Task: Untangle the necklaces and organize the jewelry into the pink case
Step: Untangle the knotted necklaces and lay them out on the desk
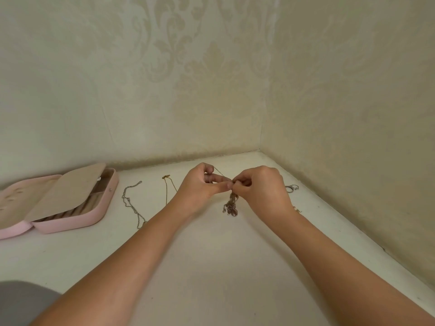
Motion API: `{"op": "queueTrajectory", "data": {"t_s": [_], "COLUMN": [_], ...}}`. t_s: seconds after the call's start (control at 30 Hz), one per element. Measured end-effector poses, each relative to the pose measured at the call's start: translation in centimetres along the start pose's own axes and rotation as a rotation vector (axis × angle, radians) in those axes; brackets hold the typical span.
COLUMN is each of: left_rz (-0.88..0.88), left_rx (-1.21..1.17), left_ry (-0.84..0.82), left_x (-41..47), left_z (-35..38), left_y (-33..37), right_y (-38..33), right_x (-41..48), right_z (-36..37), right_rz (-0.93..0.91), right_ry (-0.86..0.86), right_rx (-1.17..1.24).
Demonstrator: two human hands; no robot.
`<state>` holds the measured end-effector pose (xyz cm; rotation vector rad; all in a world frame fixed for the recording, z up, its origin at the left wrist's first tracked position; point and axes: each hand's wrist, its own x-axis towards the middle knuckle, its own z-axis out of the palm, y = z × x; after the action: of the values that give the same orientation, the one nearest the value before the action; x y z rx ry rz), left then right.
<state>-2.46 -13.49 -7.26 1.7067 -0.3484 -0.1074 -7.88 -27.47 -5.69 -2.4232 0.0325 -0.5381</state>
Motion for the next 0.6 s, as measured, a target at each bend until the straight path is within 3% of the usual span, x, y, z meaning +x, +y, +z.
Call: {"op": "queueTrajectory", "data": {"t_s": [0.17,0.43,0.53,0.6], "left_rz": [0.020,0.051,0.045,0.037], "left_rx": [0.051,-0.170,-0.194,-0.205], "left_ry": [0.002,0.112,0.099,0.085], "left_x": [-0.1,-0.3,-0.5,-0.6], "left_z": [0.1,-0.4,-0.3,-0.3], "left_y": [-0.1,0.8,0.9,1.0], "right_y": [0.6,1.7,2.0,1.9], "right_x": [0.3,1.2,1.3,1.4], "right_z": [-0.3,-1.8,-1.8,-1.5], "right_rz": [0.015,0.105,0.137,0.178], "right_ry": [-0.014,0.150,0.117,0.028], "right_rx": [0.043,0.113,0.079,0.209]}}
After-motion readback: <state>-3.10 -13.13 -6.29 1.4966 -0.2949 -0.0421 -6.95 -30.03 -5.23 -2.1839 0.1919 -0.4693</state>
